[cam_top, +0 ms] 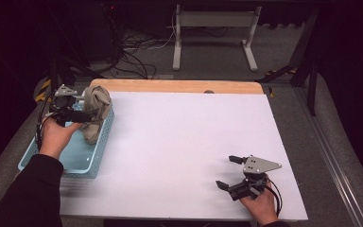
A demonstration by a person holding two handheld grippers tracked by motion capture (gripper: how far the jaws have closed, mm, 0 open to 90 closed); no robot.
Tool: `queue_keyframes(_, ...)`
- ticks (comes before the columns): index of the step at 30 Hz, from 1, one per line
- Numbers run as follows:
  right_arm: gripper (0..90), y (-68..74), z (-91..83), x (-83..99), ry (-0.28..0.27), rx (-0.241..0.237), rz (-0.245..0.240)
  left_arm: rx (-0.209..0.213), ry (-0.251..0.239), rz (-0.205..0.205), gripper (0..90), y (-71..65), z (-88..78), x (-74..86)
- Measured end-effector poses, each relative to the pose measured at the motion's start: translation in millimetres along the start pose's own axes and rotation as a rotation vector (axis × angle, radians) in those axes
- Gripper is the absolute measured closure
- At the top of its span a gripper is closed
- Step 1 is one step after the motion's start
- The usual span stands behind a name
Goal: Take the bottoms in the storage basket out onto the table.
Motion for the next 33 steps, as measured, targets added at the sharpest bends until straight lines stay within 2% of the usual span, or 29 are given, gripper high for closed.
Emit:
queue_keyframes(3, 0.2, 0.2, 0.5, 0.2, 0.004, -0.002, -0.001, 0.012, 0.008, -0.024, 0.2, 0.1, 3.6, -0.1)
queue_keyframes(9, 0.2, 0.5, 0.9, 0.3, 0.006, -0.006, -0.001, 0.024, 0.018, -0.031, 0.2, -3.7, 12.8, 1.0)
queue_keyframes(11, 0.2, 0.6, 1.0, 0.2, 0.006, -0.007, -0.001, 0.016, 0.023, -0.036, 0.3, -4.8, 15.3, 1.1)
queue_keyframes(14, 0.2, 0.9, 1.2, 0.3, 0.007, -0.009, -0.001, 0.017, 0.046, -0.040, 0.2, -6.5, 21.7, 3.0)
queue_keyframes(16, 0.2, 0.9, 1.2, 0.2, 0.007, -0.008, -0.002, 0.024, 0.060, -0.040, 0.3, -7.7, 25.5, 4.3)
queue_keyframes(21, 0.2, 1.2, 1.7, 0.2, 0.009, -0.013, -0.004, -0.008, 0.097, -0.016, 0.3, -10.7, 36.7, 7.8)
queue_keyframes(24, 0.2, 1.4, 1.8, 0.2, 0.010, -0.014, -0.004, -0.009, 0.111, -0.018, 0.2, -12.1, 40.5, 9.2)
queue_keyframes(30, 0.2, 1.7, 1.8, 0.1, 0.009, -0.017, -0.006, 0.028, 0.098, -0.052, 0.0, -10.1, 45.1, 9.0)
queue_keyframes(33, 0.2, 1.8, 1.8, 0.0, 0.008, -0.018, -0.006, 0.012, 0.099, -0.066, 0.3, -7.1, 48.7, 9.5)
Point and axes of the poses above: each handheld gripper's, and its own axes: z roughly forward along the jaws, x roughly out of its underside, y roughly to its left, the point moved 7 cm from there along z, roughly forward along the jaws, and after that the axes turned 14 degrees about -x, right-handed, at the moved point
